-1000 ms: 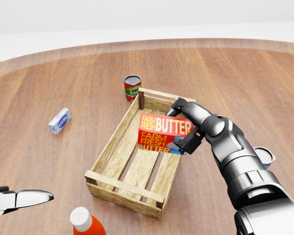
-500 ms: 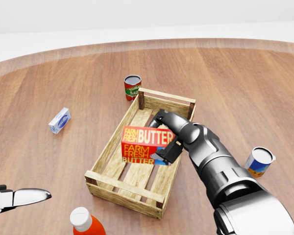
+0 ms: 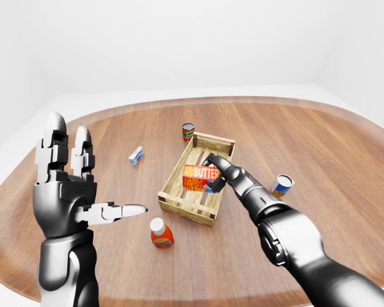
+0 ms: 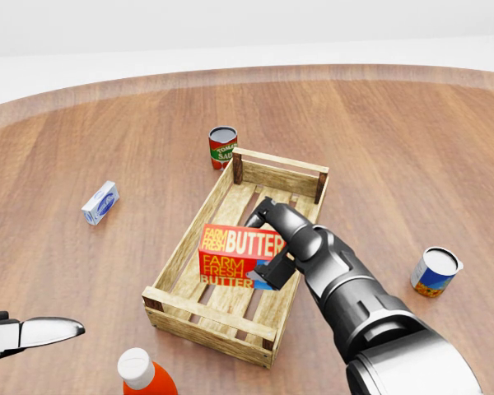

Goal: Pick up the butter and put it in the tray.

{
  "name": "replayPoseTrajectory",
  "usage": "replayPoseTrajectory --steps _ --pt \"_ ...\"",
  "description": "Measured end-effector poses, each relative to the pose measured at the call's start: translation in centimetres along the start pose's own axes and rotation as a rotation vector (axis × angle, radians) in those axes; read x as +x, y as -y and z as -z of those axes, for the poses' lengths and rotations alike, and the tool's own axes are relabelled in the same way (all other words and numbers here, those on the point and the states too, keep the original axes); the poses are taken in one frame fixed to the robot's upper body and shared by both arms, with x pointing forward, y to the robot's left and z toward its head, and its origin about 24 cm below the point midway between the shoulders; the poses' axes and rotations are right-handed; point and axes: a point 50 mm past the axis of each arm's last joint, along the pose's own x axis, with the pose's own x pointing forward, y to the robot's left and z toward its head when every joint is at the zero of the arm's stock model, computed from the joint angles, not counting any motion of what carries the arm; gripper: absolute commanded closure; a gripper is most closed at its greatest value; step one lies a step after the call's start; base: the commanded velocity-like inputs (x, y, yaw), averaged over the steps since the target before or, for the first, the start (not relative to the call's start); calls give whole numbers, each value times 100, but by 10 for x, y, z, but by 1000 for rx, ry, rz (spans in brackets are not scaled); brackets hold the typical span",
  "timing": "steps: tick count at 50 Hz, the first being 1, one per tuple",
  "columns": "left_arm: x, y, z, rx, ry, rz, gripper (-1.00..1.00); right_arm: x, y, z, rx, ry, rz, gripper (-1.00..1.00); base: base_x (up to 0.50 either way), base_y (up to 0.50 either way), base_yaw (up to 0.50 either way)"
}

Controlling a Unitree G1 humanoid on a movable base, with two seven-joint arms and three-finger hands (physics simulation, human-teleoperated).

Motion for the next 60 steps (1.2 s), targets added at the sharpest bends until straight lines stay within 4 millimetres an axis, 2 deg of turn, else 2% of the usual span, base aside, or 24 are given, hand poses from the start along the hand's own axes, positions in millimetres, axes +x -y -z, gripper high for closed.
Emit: replayPoseTrajectory --steps 23,44,45,60 --pt "1 0 -1 -1 7 0 -100 1 -4 5 9 -17 43 100 0 0 0" --pt "1 -1 -3 -3 13 -1 -100 2 -17 11 28 -32 22 98 0 0 0" --pt "1 -1 -3 -4 13 -1 -100 2 -17 11 29 -33 21 -100 0 0 0" --pt "1 -2 -5 -4 23 -3 -100 2 -17 7 86 -13 12 -100 0 0 0"
